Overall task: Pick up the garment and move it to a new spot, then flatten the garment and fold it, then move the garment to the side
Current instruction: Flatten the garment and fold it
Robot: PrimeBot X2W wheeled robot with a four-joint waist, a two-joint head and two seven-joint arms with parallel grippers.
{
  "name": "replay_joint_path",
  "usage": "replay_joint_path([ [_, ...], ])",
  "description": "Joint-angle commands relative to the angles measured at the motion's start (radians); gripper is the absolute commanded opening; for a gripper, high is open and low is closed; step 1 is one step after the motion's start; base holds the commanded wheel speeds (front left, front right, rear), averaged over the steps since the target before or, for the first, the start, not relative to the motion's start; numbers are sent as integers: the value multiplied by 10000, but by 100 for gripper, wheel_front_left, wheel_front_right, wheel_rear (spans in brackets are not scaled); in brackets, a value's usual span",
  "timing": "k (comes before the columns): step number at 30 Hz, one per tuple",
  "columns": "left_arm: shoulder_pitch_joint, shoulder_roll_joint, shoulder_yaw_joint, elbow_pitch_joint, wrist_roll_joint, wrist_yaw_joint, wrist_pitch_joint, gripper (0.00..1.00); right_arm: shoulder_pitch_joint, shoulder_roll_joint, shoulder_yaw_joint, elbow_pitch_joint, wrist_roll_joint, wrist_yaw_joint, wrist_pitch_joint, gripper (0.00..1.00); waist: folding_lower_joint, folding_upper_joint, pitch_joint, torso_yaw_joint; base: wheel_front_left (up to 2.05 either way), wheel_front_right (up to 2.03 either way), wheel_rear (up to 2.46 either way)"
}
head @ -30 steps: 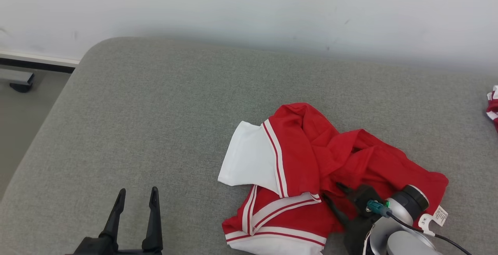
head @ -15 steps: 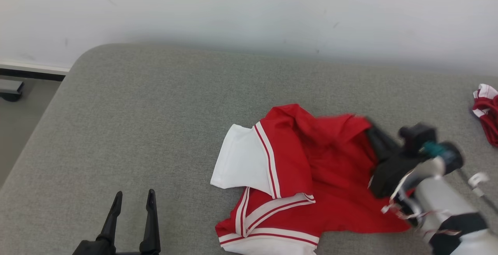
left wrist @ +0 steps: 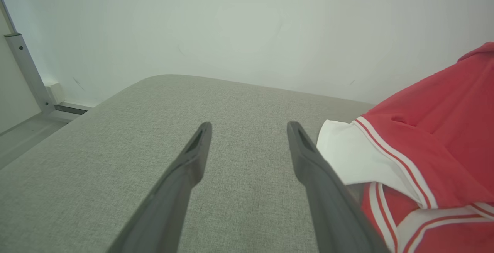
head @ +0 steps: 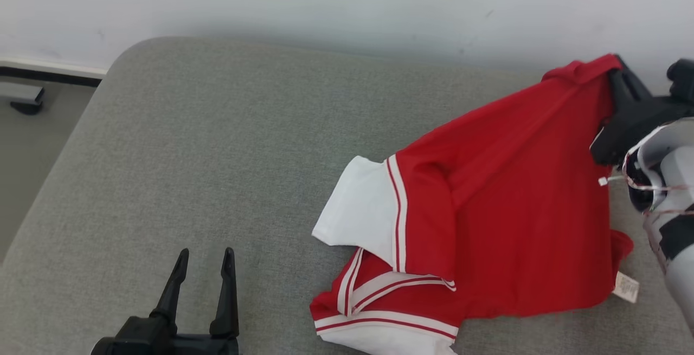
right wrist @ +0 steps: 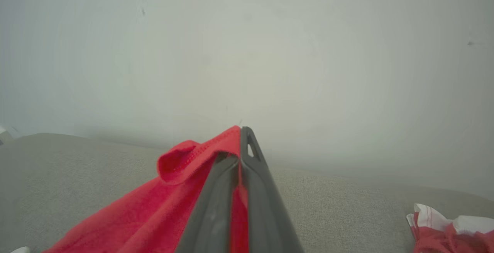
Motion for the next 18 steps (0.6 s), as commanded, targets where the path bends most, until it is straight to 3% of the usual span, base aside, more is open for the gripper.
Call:
replay_joint_path([
  [1,-171,-9,-7,17,-46,-17,-31,100,-230,25,-52,249,-124,-29,-137,0,-1,-1,119,146,0,0,0],
  [4,-265,-9,-56,86,-55,-40,-29,100,-944,229,-206,1433,-465,-29,-537,0,-1,-1,182,246,0,0,0],
  [5,-287,-9,-61,103,-52,-46,-31,100,-1079,262,-244,1640,-579,-29,-708,20,-1,-1,179,259,0,0,0],
  [6,-297,-9,-59,125,-35,-52,-29,100,-1162,344,-242,1844,-649,-29,-833,100,-1,-1,163,262,0,0,0],
  [11,-162,-11,72,202,83,-68,-29,100,-1095,617,-141,2370,-630,-29,-1163,100,-1,-1,-57,59,0,0,0],
  [18,130,-6,388,267,277,-151,-31,100,-315,573,268,1238,-730,-29,-1429,100,-1,-1,-445,-514,0,0,0],
])
